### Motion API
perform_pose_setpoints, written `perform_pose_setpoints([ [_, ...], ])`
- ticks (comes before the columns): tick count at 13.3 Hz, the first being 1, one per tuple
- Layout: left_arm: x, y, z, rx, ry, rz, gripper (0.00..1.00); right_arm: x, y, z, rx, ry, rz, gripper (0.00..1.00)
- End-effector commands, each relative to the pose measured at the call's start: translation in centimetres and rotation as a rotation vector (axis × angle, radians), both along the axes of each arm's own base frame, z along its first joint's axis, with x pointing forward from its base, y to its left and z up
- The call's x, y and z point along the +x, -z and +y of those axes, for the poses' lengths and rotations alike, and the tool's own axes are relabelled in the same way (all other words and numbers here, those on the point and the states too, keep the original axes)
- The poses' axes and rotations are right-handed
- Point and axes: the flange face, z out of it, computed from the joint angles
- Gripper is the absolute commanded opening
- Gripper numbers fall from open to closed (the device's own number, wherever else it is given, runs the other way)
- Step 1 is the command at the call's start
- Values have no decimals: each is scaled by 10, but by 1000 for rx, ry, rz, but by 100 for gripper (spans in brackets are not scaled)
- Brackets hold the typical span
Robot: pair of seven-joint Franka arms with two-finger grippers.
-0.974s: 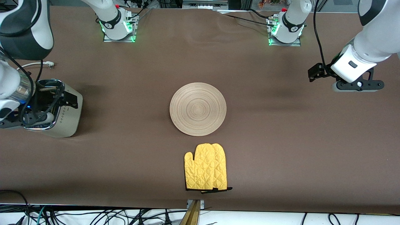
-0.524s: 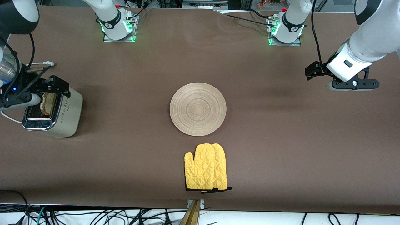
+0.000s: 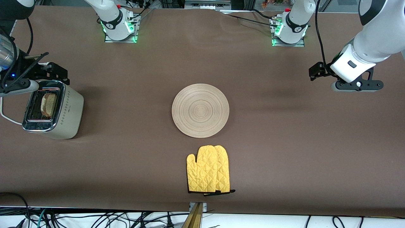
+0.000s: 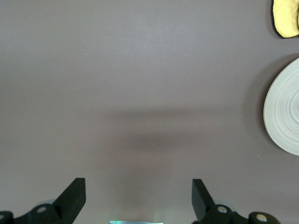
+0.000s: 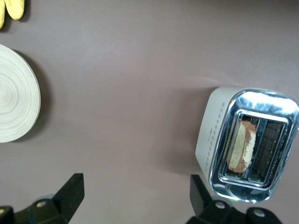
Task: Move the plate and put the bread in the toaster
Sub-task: 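Raise the right gripper away from the toaster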
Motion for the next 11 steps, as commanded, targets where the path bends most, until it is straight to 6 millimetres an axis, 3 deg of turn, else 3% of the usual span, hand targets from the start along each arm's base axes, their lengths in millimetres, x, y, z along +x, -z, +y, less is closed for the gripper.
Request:
perform_pose_setpoints([
  [1,1,-6,1,33,23,-1,100,-11,3,-14,-26,31,27,100],
  [7,1,-7,3,31,19,-4,100,-6,8,-15,-74,16,33,100],
  [11,1,-7,2,32,21,-4,100,-7,6,-6,-91,2,43,100],
])
